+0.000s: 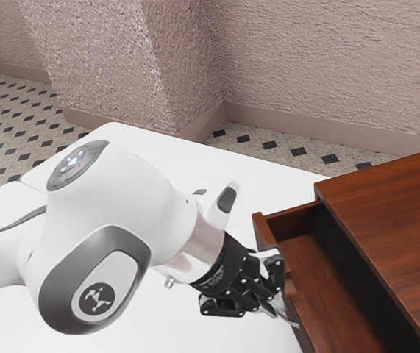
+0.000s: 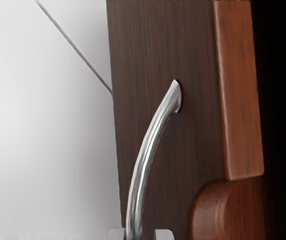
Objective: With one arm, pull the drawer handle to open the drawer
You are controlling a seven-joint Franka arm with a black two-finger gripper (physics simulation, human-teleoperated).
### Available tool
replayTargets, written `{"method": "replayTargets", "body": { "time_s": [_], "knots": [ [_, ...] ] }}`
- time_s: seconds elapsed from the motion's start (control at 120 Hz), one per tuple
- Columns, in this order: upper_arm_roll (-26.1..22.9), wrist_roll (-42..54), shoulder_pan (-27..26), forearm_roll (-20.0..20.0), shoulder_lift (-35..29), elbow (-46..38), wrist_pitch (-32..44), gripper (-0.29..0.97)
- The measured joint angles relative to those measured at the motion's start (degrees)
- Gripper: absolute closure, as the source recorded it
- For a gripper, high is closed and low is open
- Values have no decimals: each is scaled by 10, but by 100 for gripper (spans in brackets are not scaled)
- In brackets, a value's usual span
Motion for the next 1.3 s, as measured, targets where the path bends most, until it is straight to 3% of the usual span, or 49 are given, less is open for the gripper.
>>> {"method": "replayTargets", "body": {
  "time_s": [0.775,0.992,1.042,1.108,1.183,1.3],
  "knots": [
    [6,0,-1,-1,-51,-32,-24,74],
    [14,-1,-4,-1,-119,-42,-51,72],
    [30,-1,-3,7,-156,-39,-71,64],
    [88,-1,-2,43,-188,-26,-106,49],
    [184,0,-2,93,-198,58,-176,35],
    [252,4,-2,173,-198,165,-285,20]
  ]
}}
